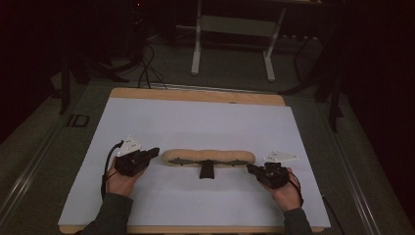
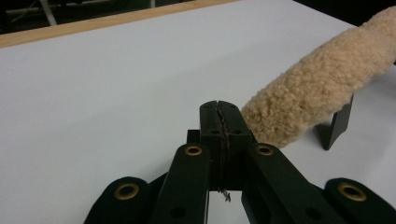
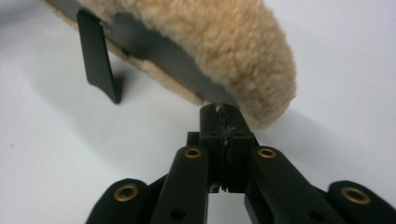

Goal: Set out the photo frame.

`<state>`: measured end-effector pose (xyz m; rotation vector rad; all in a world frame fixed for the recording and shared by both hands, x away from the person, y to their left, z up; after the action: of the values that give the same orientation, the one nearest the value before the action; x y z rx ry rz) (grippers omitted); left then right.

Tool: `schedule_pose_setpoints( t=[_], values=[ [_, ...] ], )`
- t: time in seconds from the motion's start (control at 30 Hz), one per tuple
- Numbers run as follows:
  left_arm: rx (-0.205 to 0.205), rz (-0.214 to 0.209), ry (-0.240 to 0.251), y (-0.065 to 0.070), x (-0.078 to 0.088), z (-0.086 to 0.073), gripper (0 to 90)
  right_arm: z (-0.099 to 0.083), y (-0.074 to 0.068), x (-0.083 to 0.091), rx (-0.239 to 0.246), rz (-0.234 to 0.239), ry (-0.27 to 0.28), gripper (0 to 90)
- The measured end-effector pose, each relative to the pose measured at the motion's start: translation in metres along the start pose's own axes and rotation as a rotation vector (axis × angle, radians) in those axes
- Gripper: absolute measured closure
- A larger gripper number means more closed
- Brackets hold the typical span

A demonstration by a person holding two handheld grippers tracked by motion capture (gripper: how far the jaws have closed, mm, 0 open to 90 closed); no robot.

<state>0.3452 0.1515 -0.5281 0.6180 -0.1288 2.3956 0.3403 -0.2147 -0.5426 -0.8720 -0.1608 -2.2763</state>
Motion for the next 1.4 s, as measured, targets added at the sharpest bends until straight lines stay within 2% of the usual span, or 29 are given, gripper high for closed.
schedule_pose_setpoints(
  t=[0.3, 0.53, 1.4],
  values=[
    [-0.013, -0.007, -0.01, 0.004, -0.003, -0.001, 90.0, 0.001, 0.001, -0.003, -0.008, -0.025, 0.003, 89.7],
    [-0.041, -0.02, -0.02, 0.01, -0.005, -0.001, 90.0, 0.001, 0.001, -0.005, -0.01, -0.036, -0.002, 89.7],
    [-0.053, -0.035, -0.021, 0.018, -0.001, -0.003, 90.0, 0.005, -0.001, -0.01, -0.014, -0.053, 0.001, 89.9]
  ],
)
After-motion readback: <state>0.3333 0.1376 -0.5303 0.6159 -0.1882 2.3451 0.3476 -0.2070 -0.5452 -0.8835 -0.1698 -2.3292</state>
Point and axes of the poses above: each handheld gripper's, and its own axes: x roughly backward along the jaws, z roughly out of its top, y roughly to its right, the point moved 7 cm from there along -x, roughly forward along the jaws, and after that the axes turned 2 degrees about -x, right-handed, at the moved point
